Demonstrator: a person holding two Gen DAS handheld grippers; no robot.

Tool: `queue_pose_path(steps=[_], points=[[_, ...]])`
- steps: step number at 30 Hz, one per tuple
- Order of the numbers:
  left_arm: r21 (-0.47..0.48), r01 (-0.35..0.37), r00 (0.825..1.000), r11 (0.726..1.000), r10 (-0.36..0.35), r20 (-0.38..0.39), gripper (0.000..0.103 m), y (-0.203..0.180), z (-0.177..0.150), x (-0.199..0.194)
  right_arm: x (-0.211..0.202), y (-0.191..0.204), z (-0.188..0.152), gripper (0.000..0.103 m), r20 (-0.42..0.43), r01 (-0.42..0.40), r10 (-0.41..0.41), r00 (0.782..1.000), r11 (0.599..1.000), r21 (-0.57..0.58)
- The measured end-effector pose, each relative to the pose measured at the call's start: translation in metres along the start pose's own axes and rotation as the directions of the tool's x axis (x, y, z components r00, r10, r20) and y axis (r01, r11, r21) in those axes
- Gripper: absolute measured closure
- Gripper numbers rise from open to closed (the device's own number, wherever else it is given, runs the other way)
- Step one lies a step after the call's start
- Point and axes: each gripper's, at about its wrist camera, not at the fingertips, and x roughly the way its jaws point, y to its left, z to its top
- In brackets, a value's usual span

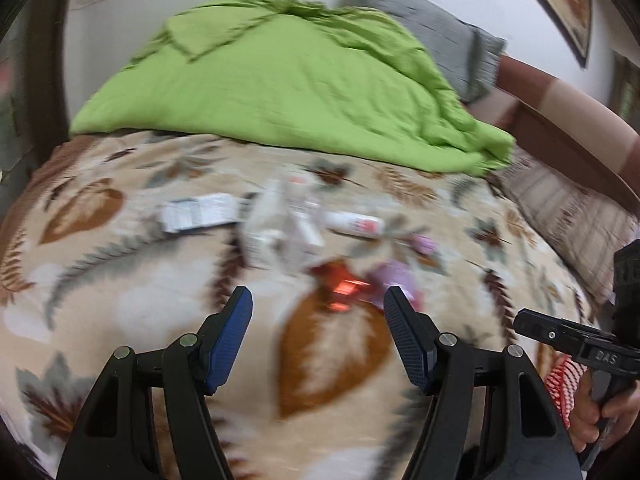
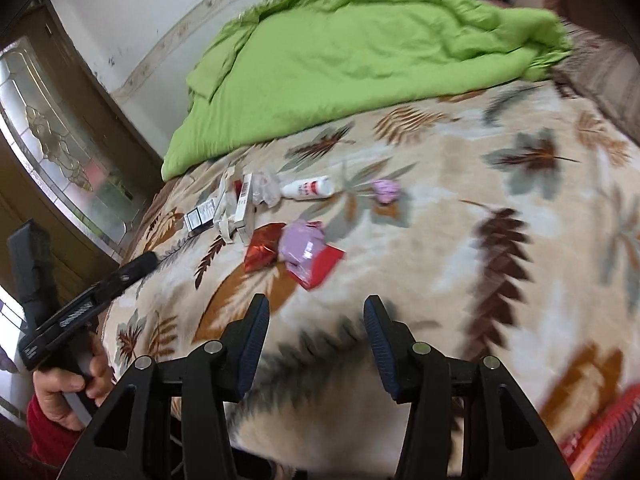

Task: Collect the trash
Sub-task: 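Grasp the white medicine box with the left tool while the right tool grasps the purple bag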

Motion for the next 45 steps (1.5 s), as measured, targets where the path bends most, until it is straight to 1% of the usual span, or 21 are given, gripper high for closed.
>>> queue_pose_path(steps=[2,5,8,10,15,17,19,24,26,28,29,30,31,33,36,38,39,40,42,44,45], points=[[-0.012,-0.026,1.0,1.0,0.026,0.001,0.036,0.025,0.009,0.004,0.024,0.006,0.01,0.05,-0.013,0.01,-0.01,1.0,1.0,-0.007],[-0.014,-0.043,0.999,0.999,0.042,-0.005,0.035,0.052,0.019,0.009,0.061,0.016,0.027,0.05,-0.032,0.04,-0.041,0.999,0.999,-0.028],[-0.003,-0.064,0.998,0.998,0.064,-0.006,0.032,0.074,0.035,0.018,0.09,0.019,0.038,0.05,-0.046,0.068,-0.07,0.996,0.997,-0.039],[0.007,-0.08,0.997,0.997,0.08,0.004,0.027,0.089,0.045,0.025,0.104,0.021,0.042,0.05,-0.045,0.091,-0.094,0.995,0.995,-0.05],[0.025,-0.064,0.998,0.998,0.065,-0.013,0.026,0.113,0.069,0.056,0.13,0.021,0.035,0.049,-0.086,0.096,-0.099,0.991,0.995,-0.032],[0.035,-0.062,0.998,0.997,0.063,-0.018,0.026,0.121,0.078,0.074,0.133,0.024,0.035,0.055,-0.083,0.107,-0.111,0.99,0.993,-0.049],[0.037,-0.05,0.998,0.998,0.051,-0.038,0.026,0.127,0.083,0.091,0.132,0.024,0.035,0.061,-0.084,0.097,-0.101,0.991,0.994,-0.048],[-0.004,-0.002,0.998,1.0,0.002,-0.057,0.026,0.147,0.096,0.124,0.121,0.017,0.035,0.063,-0.061,0.068,-0.067,0.996,0.998,0.008],[-0.062,0.031,0.997,0.998,-0.036,-0.068,0.026,0.159,0.101,0.139,0.117,0.015,0.036,0.063,-0.049,0.059,-0.057,0.997,0.998,0.026],[-0.147,0.086,0.988,0.985,-0.103,-0.117,0.026,0.171,0.101,0.156,0.114,0.013,0.037,0.063,-0.04,0.053,-0.052,0.998,0.998,0.036],[-0.177,0.1,0.983,0.979,-0.125,-0.137,0.026,0.174,0.1,0.161,0.113,0.013,0.037,0.063,-0.038,0.055,-0.053,0.998,0.998,0.036],[-0.204,0.119,0.975,0.972,-0.154,-0.162,0.026,0.176,0.097,0.166,0.113,0.012,0.038,0.063,-0.036,0.056,-0.055,0.998,0.998,0.038],[-0.205,0.128,0.971,0.97,-0.165,-0.173,0.026,0.176,0.094,0.166,0.112,0.013,0.038,0.063,-0.034,0.054,-0.053,0.998,0.998,0.037],[-0.188,0.154,0.966,0.97,-0.188,-0.176,0.026,0.17,0.086,0.159,0.11,0.014,0.039,0.063,-0.026,0.05,-0.05,0.998,0.998,0.03],[-0.189,0.224,0.947,0.956,-0.26,-0.19,0.026,0.162,0.072,0.147,0.106,0.015,0.04,0.063,-0.014,0.043,-0.042,0.999,0.999,0.024],[-0.15,0.25,0.94,0.957,-0.277,-0.201,0.026,0.15,0.061,0.137,0.105,0.016,0.039,0.063,-0.013,0.036,-0.036,0.999,0.999,0.023],[-0.117,0.249,0.942,0.961,-0.269,-0.203,0.026,0.143,0.057,0.132,0.105,0.017,0.039,0.063,-0.012,0.034,-0.033,0.999,0.999,0.022],[-0.083,0.234,0.95,0.969,-0.246,-0.194,0.026,0.135,0.053,0.128,0.104,0.018,0.039,0.063,-0.011,0.033,-0.033,0.999,0.999,0.022],[-0.037,0.189,0.961,0.981,-0.192,-0.2,0.026,0.124,0.051,0.129,0.103,0.018,0.039,0.063,-0.004,0.031,-0.031,1.0,0.999,0.025],[-0.015,0.14,0.97,0.99,-0.14,-0.199,0.026,0.117,0.051,0.133,0.102,0.018,0.039,0.063,0.001,0.034,-0.034,0.999,0.999,0.027],[-0.011,0.129,0.971,0.992,-0.129,-0.202,0.026,0.115,0.051,0.136,0.101,0.018,0.038,0.063,0.004,0.037,-0.037,0.999,0.999,0.028]])
